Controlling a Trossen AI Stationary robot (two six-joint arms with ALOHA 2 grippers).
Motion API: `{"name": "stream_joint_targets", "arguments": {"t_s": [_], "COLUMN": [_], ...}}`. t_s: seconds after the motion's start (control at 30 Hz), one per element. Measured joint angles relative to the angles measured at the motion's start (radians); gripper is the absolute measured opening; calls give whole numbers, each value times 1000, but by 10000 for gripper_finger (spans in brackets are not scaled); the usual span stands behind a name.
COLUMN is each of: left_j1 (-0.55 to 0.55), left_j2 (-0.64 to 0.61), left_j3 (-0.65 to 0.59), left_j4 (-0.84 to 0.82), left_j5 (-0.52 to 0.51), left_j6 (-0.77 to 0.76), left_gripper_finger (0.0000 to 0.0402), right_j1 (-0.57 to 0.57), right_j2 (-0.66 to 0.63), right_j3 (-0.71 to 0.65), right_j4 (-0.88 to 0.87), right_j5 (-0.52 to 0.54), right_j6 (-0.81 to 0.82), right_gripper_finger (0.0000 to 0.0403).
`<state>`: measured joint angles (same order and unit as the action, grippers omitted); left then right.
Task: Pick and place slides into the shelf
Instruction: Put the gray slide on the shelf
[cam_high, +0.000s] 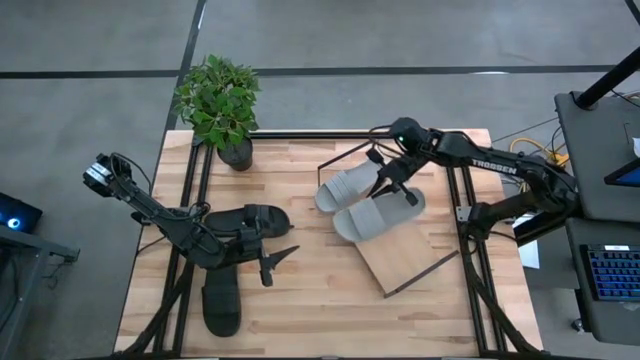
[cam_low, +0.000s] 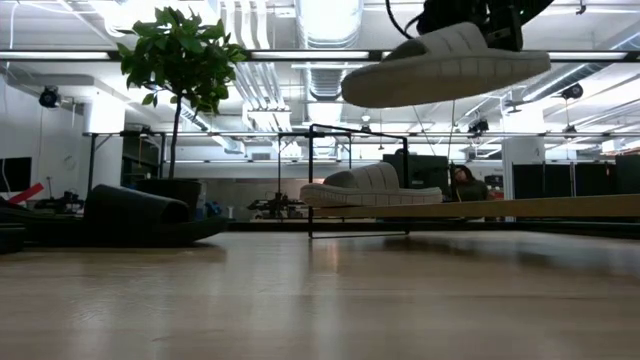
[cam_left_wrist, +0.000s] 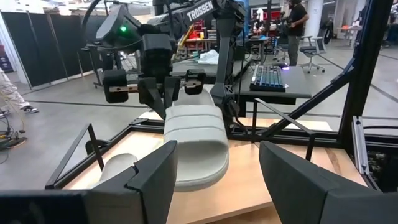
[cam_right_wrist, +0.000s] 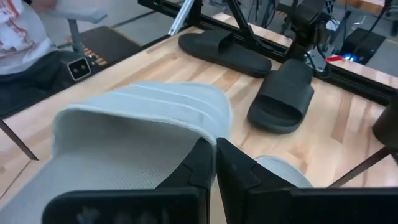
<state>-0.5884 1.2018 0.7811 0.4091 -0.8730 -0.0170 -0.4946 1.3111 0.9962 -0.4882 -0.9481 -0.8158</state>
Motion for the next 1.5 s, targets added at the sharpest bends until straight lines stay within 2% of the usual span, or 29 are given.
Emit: {"name": "stream_joint_targets", "arguments": {"t_s": [0.57,0.87,1.2,1.5], "left_j1": [0,0,0,0], "left_j2": [0,0,0,21], "left_j3": [0,-2,-2,-3], "left_j4": [1,0,0,1], "left_j5": [0,0,0,0], "left_j6": [-1,-1,-2,-2], "left_gripper_finger": [211,211,211,211], "right_j1": [-42,-49,-49,-49], "right_j2": [254,277,281,345], "right_j3": [28,22,10,7], "right_j4": [-27,-30,-25,7], "right_j5": [-45,-57,-81,-82], "right_j6": [-96,-212,-256,-336], "right_gripper_finger": [8,8,8,8]}}
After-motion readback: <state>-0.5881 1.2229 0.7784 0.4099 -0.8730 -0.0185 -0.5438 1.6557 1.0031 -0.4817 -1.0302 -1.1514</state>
